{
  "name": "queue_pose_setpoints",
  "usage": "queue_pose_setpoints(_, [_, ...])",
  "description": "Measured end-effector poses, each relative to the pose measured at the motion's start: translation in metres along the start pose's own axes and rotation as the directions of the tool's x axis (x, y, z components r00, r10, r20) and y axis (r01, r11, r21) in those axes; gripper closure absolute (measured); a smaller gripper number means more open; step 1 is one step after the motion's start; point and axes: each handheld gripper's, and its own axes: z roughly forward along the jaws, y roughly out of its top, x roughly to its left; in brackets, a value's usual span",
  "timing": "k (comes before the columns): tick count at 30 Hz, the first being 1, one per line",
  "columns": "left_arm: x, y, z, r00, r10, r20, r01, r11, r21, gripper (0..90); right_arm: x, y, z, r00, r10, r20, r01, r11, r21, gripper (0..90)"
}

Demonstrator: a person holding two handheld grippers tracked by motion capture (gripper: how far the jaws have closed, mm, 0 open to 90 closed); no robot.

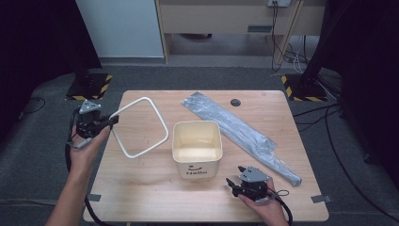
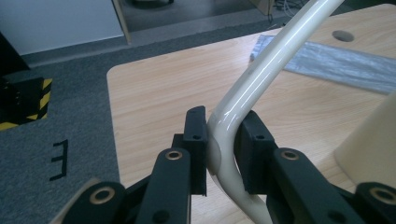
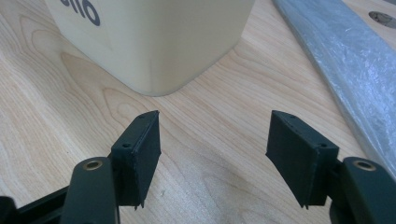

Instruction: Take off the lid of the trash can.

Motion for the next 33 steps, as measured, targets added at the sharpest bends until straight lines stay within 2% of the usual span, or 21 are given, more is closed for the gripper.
queue_pose_setpoints(8, [0.01, -0.014, 0.022, 0.9997, -0.013, -0.02, 0.014, 0.9979, 0.063, 75.2, 0.001, 0.003, -0.003, 0.9998, -0.003, 0.019, 0.003, 0.999, -0.038, 31.8])
queue_pose_setpoints(13, [0.013, -0.029, 0.045, 0.9998, -0.013, -0.016, 0.015, 0.9905, 0.136, 75.1, -0.003, 0.011, -0.008, 1.0, -0.003, 0.009, 0.004, 0.996, -0.091, 30.5])
queue_pose_setpoints(15, [0.014, -0.037, 0.055, 0.9995, -0.024, -0.019, 0.027, 0.9846, 0.173, 75.1, -0.008, 0.014, -0.009, 0.9999, 0.016, 0.005, -0.015, 0.994, -0.105, 30.3])
queue_pose_setpoints(19, [0.019, -0.05, 0.073, 0.999, -0.041, -0.016, 0.044, 0.9673, 0.25, 75.0, -0.019, 0.014, -0.01, 0.9993, 0.038, -0.004, -0.039, 0.995, -0.093, 28.2])
queue_pose_setpoints(25, [0.019, -0.064, 0.09, 0.9984, -0.057, 0.003, 0.052, 0.9408, 0.335, 74.7, -0.022, 0.007, -0.01, 0.9978, 0.065, -0.009, -0.066, 0.994, -0.084, 27.3])
queue_pose_setpoints(29, [0.019, -0.069, 0.095, 0.9975, -0.071, -0.003, 0.067, 0.9283, 0.366, 74.4, -0.021, 0.004, -0.005, 0.9983, 0.056, -0.017, -0.057, 0.997, -0.06, 27.0])
queue_pose_setpoints(33, [0.018, -0.071, 0.1, 0.9986, -0.053, 0.01, 0.044, 0.912, 0.408, 74.5, -0.017, 0.003, -0.001, 0.999, 0.039, -0.021, -0.04, 0.998, -0.045, 26.8])
